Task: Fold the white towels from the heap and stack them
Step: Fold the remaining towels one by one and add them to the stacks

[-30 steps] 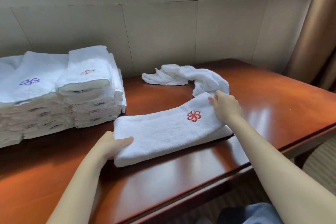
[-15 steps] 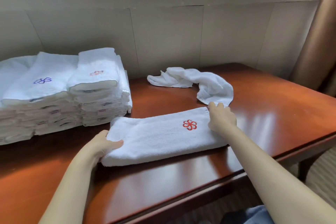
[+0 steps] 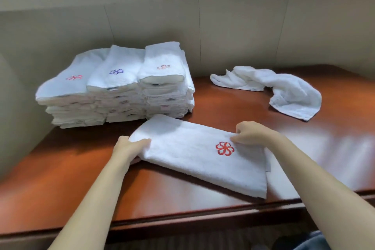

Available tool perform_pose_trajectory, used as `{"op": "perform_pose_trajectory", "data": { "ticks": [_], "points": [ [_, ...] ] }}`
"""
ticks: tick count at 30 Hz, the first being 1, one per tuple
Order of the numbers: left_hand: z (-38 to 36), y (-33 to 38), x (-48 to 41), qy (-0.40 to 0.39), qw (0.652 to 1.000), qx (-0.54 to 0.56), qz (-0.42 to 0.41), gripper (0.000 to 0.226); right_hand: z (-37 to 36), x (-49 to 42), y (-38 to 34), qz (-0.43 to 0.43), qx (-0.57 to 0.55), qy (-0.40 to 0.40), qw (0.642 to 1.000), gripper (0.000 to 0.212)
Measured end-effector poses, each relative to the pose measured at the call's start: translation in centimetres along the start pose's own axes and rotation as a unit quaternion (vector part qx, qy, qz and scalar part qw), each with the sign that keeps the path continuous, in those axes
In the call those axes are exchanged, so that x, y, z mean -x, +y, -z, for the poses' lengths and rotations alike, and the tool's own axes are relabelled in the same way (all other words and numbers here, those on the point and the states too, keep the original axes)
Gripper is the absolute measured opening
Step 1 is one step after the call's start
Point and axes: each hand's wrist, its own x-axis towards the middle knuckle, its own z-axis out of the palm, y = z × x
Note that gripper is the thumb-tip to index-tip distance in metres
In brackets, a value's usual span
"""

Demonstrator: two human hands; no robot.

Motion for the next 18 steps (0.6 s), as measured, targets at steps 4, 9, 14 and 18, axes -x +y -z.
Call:
{"op": "perform_pose_trajectory", "data": {
  "ticks": [4,9,14,18],
  "points": [
    [1.2,-0.3,-0.1,0.029,0.978,0.206,0.026,0.015,0.4,2.3,-1.6,-0.032,-0.137,-0.320,0.937,0.025],
    [1.2,-0.8,0.9,-0.005,0.973,0.228,0.048,0.033,-1.3,2.0,-7.0,0.071,-0.116,-0.113,0.984,0.036],
    [-0.1,-0.1,3.6,-0.068,0.984,0.146,-0.078,0.026,-5.0,0.5,-11.6,0.120,-0.224,0.010,0.967,0.057],
    [1.3,3.4,5.8,-0.106,0.953,0.167,-0.228,0.017,-4.2,0.7,-12.4,0.186,-0.486,-0.085,0.850,0.067]
  ]
}}
